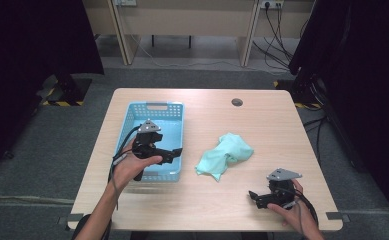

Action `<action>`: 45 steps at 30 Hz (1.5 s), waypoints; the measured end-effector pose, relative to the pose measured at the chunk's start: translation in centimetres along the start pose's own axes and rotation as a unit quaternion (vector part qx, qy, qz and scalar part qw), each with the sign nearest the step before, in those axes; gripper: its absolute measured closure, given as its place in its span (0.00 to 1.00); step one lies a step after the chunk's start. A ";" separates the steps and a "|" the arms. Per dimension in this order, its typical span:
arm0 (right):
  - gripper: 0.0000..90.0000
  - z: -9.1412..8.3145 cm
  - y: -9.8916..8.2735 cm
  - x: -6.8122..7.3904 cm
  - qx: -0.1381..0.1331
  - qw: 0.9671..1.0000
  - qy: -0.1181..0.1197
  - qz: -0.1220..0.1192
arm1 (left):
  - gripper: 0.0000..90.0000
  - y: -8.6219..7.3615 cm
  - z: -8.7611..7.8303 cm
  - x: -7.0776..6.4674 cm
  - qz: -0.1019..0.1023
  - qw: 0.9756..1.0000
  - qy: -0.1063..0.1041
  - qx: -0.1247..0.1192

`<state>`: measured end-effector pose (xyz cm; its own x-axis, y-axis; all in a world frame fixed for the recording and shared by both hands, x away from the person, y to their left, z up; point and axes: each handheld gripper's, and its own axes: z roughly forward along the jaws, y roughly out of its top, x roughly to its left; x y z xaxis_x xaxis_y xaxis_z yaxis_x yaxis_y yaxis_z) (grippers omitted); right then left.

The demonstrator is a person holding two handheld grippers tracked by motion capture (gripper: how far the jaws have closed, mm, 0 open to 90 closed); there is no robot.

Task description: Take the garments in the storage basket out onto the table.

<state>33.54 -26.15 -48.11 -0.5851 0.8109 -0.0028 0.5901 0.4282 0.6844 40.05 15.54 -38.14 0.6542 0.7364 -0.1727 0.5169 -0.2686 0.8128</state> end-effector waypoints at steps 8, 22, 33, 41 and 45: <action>0.00 0.0 0.0 0.0 0.000 1.000 0.000 0.000 | 0.08 -0.4 -0.6 -0.3 0.006 1.000 0.001 -0.002; 0.00 0.0 0.0 0.0 0.000 1.000 0.000 0.000 | 0.07 -0.9 -1.4 -1.2 0.016 1.000 -0.002 -0.006; 0.00 0.0 0.0 0.0 0.000 1.000 0.000 0.000 | 0.08 -1.6 -2.1 -1.8 0.023 1.000 -0.004 -0.005; 0.00 0.0 0.0 0.0 0.000 1.000 0.000 0.000 | 0.07 -2.4 -2.5 -2.2 0.027 1.000 -0.006 -0.001; 0.00 0.0 0.0 0.0 0.000 1.000 0.000 0.000 | 0.07 -3.1 -3.0 -2.2 0.026 1.000 -0.007 0.001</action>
<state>33.54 -26.16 -48.11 -0.5854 0.8107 -0.0032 0.5898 0.4286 0.6844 35.40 16.60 -38.62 0.6882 0.7124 -0.1376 0.4824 -0.3076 0.8201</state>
